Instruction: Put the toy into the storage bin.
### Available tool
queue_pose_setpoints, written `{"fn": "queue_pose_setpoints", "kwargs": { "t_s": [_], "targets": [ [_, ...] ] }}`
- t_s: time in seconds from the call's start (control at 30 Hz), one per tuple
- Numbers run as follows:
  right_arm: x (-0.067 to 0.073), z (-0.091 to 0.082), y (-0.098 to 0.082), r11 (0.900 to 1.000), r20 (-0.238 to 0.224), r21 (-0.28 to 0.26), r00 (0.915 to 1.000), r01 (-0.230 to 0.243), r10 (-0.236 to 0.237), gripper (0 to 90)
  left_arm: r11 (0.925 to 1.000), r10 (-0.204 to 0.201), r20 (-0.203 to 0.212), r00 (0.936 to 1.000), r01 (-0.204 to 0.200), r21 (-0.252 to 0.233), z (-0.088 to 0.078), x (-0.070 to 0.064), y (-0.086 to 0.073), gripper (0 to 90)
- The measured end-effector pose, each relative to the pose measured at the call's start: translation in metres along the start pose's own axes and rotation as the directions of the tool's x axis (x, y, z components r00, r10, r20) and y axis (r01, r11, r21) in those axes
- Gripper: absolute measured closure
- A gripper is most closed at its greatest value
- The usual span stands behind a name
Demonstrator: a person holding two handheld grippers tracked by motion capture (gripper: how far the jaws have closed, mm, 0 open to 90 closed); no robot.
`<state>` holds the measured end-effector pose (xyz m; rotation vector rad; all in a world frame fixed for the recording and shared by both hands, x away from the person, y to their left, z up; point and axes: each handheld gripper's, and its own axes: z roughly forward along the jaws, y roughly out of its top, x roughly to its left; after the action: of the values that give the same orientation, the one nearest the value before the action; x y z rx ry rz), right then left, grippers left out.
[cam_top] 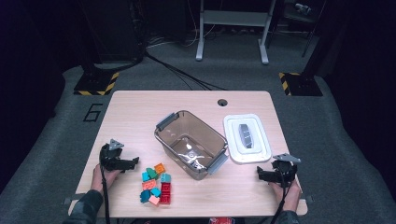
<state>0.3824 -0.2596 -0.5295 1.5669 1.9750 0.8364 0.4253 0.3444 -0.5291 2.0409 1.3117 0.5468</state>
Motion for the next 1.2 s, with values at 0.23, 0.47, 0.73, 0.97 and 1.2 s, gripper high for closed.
{"fn": "queue_pose_setpoints", "kwargs": {
  "t_s": [0.23,0.47,0.73,0.97,1.2],
  "targets": [
    [0.000,-0.001,0.000,1.000,-0.002,0.002,1.0000,-0.001,0.001,0.0,0.9999,0.009,0.042,0.9991,-0.009,0.008,-0.015,-0.011,0.003,4.3],
    [0.003,-0.003,-0.002,1.000,0.022,0.001,0.9993,-0.028,0.028,0.0,0.9989,0.041,0.090,0.9951,-0.039,-0.024,-0.032,-0.027,-0.006,2.9],
    [0.003,-0.002,-0.002,1.000,0.028,-0.002,0.9992,-0.027,0.027,0.0,0.9953,0.032,0.133,0.9905,-0.019,-0.095,-0.053,-0.043,-0.016,2.2],
    [0.003,-0.002,-0.002,1.000,0.027,-0.001,0.9993,-0.026,0.026,0.0,0.9933,0.046,0.153,0.9872,-0.029,-0.112,-0.066,-0.063,-0.012,2.0],
    [0.003,-0.002,-0.002,1.000,0.026,-0.001,0.9994,-0.025,0.025,0.0,0.9918,0.087,0.145,0.9856,-0.072,-0.105,-0.068,-0.074,-0.014,3.6]
  ]
}}
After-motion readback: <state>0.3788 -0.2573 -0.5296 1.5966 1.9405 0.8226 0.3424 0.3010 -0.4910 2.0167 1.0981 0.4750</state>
